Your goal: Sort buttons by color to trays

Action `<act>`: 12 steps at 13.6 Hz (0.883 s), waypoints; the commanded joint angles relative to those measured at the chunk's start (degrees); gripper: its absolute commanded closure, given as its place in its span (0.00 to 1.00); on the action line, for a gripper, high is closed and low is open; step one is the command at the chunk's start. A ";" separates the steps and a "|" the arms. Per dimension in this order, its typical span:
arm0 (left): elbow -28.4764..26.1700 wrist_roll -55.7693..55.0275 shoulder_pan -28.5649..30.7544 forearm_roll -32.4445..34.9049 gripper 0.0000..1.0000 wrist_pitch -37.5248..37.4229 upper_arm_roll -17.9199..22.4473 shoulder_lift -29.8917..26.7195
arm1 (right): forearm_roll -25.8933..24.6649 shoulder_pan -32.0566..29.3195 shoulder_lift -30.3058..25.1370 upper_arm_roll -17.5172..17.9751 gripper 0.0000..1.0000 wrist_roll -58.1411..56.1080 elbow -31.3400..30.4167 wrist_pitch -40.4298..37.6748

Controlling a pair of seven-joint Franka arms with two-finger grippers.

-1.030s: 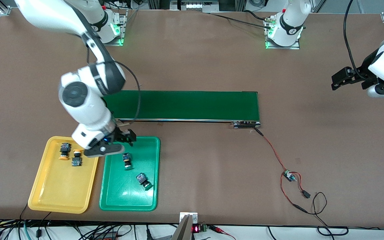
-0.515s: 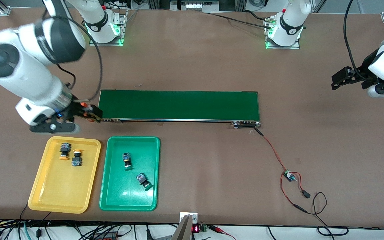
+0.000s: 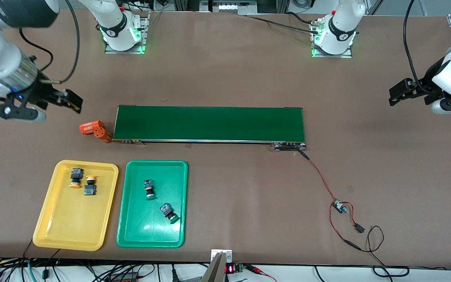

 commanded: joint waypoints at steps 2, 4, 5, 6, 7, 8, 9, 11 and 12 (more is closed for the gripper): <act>1.15 0.54 -0.12 -0.84 0.00 -1.14 0.08 0.04 | 2.34 -0.60 -6.26 -3.62 0.00 -4.33 -6.99 0.63; 1.15 0.54 -0.12 -0.84 0.00 -1.14 0.08 0.04 | 2.88 -0.95 -3.81 -3.72 0.00 -5.13 -7.60 0.37; 1.15 0.54 -0.12 -0.84 0.00 -1.14 0.08 0.04 | 2.96 -1.30 -3.27 -3.81 0.00 -5.48 -6.65 0.02; 1.15 0.54 -0.12 -0.84 0.00 -1.14 0.08 0.04 | 2.96 -1.48 -3.00 -3.81 0.00 -5.39 -6.38 -0.07; 1.15 0.54 -0.12 -0.84 0.00 -1.14 0.08 0.04 | 2.96 -1.48 -3.00 -3.81 0.00 -5.48 -6.38 -0.50; 1.15 0.54 -0.12 -0.84 0.00 -1.14 0.08 0.04 | 2.96 -1.39 -3.09 -3.81 0.00 -5.57 -6.20 -0.77; 1.15 0.54 -0.12 -0.84 0.00 -1.14 0.08 0.04 | 2.96 -1.31 -3.09 -3.81 0.00 -5.57 -6.20 -0.77; 1.15 0.54 -0.12 -0.84 0.00 -1.14 0.08 0.04 | 2.96 -0.78 -3.35 -4.86 0.00 -5.83 -6.20 -0.77; 1.15 0.54 -0.12 -0.84 0.00 -1.14 0.08 0.04 | 2.96 -0.60 -3.35 -5.13 0.00 -5.66 -6.20 -0.77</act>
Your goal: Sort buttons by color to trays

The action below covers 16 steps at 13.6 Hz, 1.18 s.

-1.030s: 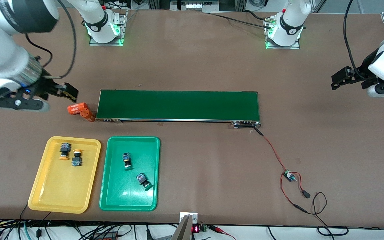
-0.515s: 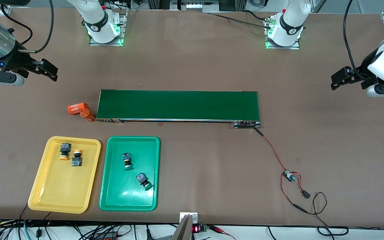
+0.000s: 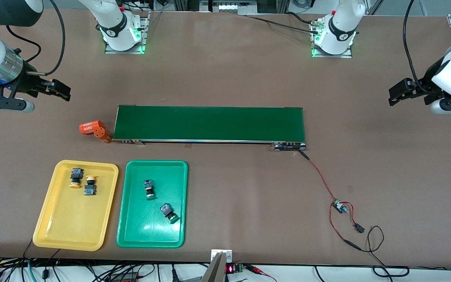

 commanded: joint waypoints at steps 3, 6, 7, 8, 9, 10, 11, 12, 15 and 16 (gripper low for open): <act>1.13 0.54 -0.11 -0.83 0.00 -1.14 0.13 0.04 | 1.47 0.95 0.58 -3.10 0.00 -1.24 1.72 -0.54; 1.04 0.54 -0.11 -0.83 0.00 -1.14 0.13 0.04 | 1.91 0.95 0.67 -6.71 0.00 -7.01 1.81 -0.72; 1.04 0.54 -0.11 -0.83 0.00 -1.14 0.13 0.04 | 1.91 0.86 0.67 -7.68 0.00 -8.34 1.81 -0.72; 1.13 0.54 -0.11 -0.83 0.00 -1.14 0.13 0.04 | 2.00 0.78 0.67 -8.12 0.00 -8.53 1.72 -0.81; 1.13 0.54 -0.11 -0.83 0.00 -1.14 0.13 0.04 | 1.91 0.86 0.67 -8.12 0.00 -8.18 1.72 -0.81; 1.13 0.54 -0.11 -0.83 0.00 -1.14 0.13 0.04 | 1.82 0.95 0.67 -7.95 0.00 -8.09 1.72 -0.72; 1.13 0.54 -0.11 -0.83 0.00 -1.14 0.13 0.04 | 1.82 0.95 0.67 -7.86 0.00 -8.18 1.72 -0.72; 1.13 0.54 -0.11 -0.83 0.00 -1.14 0.13 0.04 | 1.74 0.86 0.67 -7.77 0.00 -8.62 1.72 -0.72; 1.13 0.54 -0.11 -0.83 0.00 -1.14 0.04 0.04 | 1.65 0.86 0.67 -6.72 0.00 -11.95 1.81 -0.63; 1.04 0.54 -0.11 -0.83 0.00 -1.14 0.04 0.04 | 1.74 0.95 0.59 -6.11 0.00 -11.44 1.90 -0.63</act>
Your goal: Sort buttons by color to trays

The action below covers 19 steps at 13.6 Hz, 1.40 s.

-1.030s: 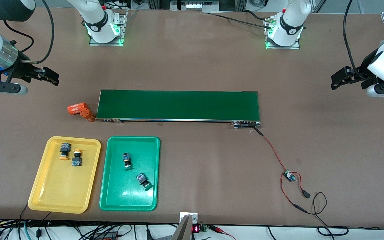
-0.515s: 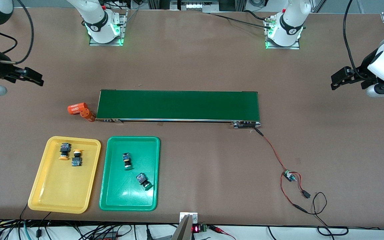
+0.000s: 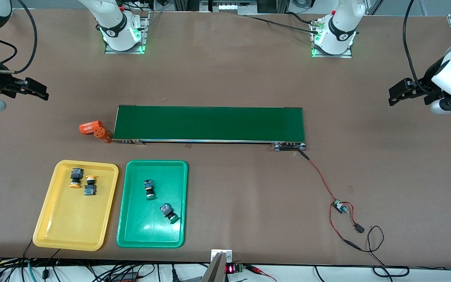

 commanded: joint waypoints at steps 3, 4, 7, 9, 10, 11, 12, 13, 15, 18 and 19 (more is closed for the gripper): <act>1.13 0.54 -0.10 -0.83 0.00 -1.23 0.07 0.04 | 0.98 0.28 0.37 1.21 0.00 -1.14 1.46 -0.65; 1.13 0.54 -0.10 -0.83 0.00 -1.14 0.07 0.04 | 0.90 0.71 0.46 1.39 0.00 -1.32 1.46 -0.73; 1.04 0.54 -0.10 -0.83 0.00 -1.23 0.07 0.04 | 0.72 1.95 1.07 1.30 0.00 -1.32 2.24 -0.65; 1.13 0.54 -0.10 -0.83 0.00 -1.23 0.07 0.04 | 0.72 1.86 1.69 1.30 0.00 -2.10 3.04 -0.65; 1.13 0.54 -0.10 -0.83 0.00 -1.23 0.07 0.04 | 0.72 1.77 1.69 1.30 0.00 -2.11 3.04 -0.73; 1.13 0.54 -0.10 -0.83 0.00 -1.23 0.07 0.04 | 0.72 1.77 1.69 1.21 0.00 -2.28 3.04 -0.73; 1.13 0.54 -0.10 -0.83 0.00 -1.23 0.07 0.04 | 0.72 2.03 1.52 1.21 0.00 -2.20 2.86 -0.91; 1.04 0.54 -0.10 -0.83 0.00 -1.23 0.07 0.04 | 0.72 2.04 1.43 1.21 0.00 -2.20 3.04 -1.87; 1.04 0.54 -0.10 -0.83 0.00 -1.23 0.07 0.04 | 0.72 2.12 0.99 1.30 0.00 -1.58 2.95 -3.72; 1.04 0.54 -0.10 -0.83 0.00 -1.23 0.07 0.04 | 0.72 1.95 0.81 1.21 0.00 -1.58 2.51 -3.46; 1.12 0.54 -0.10 -0.83 0.00 -1.23 0.07 0.04 | 0.72 1.86 0.81 0.87 0.00 -1.58 2.42 -3.46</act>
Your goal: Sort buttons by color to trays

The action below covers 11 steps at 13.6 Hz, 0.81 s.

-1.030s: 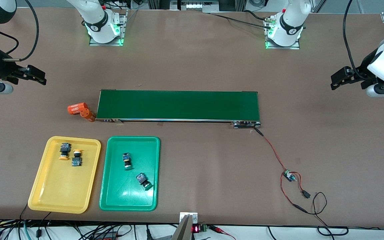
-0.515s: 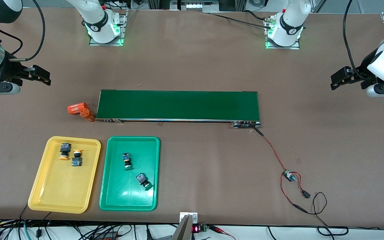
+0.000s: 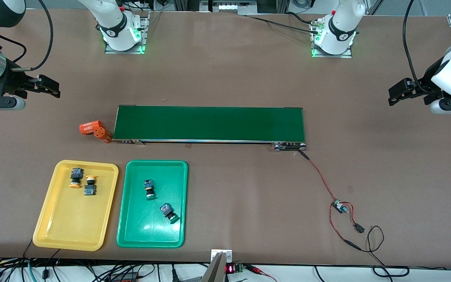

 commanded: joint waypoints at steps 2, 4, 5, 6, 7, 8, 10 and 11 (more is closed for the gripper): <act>1.12 0.45 -0.09 -0.83 0.00 -1.22 0.11 0.04 | 0.96 -1.35 -0.08 -0.47 0.00 -1.08 0.57 -1.03; 1.12 0.54 -0.09 -0.83 0.00 -1.22 0.11 0.04 | 0.96 -1.87 0.01 -0.38 0.00 -1.17 0.66 -1.03; 1.12 0.54 -0.09 -0.83 0.00 -1.14 0.11 0.04 | 0.96 -2.22 0.01 -0.38 0.00 -1.17 0.66 -0.95; 1.12 0.54 -0.09 -0.83 0.00 -1.22 0.11 0.04 | 1.05 -3.45 0.01 -0.12 0.00 -1.26 0.66 -1.03; 1.12 0.54 -0.09 -0.83 0.00 -1.22 0.11 0.04 | 1.05 -4.24 0.01 0.92 0.00 -1.69 0.57 -1.03; 1.12 0.45 -0.09 -0.83 0.00 -1.14 0.11 0.04 | 1.05 -4.34 0.01 1.28 0.00 -1.61 0.66 -0.86; 1.04 0.54 -0.09 -0.83 0.00 -1.22 0.11 0.04 | 1.05 -4.34 0.01 2.68 0.00 -0.91 0.83 -0.77; 1.04 0.54 -0.09 -0.83 0.00 -1.14 0.11 0.04 | 1.14 -4.77 0.01 3.82 0.00 -0.82 0.92 -0.68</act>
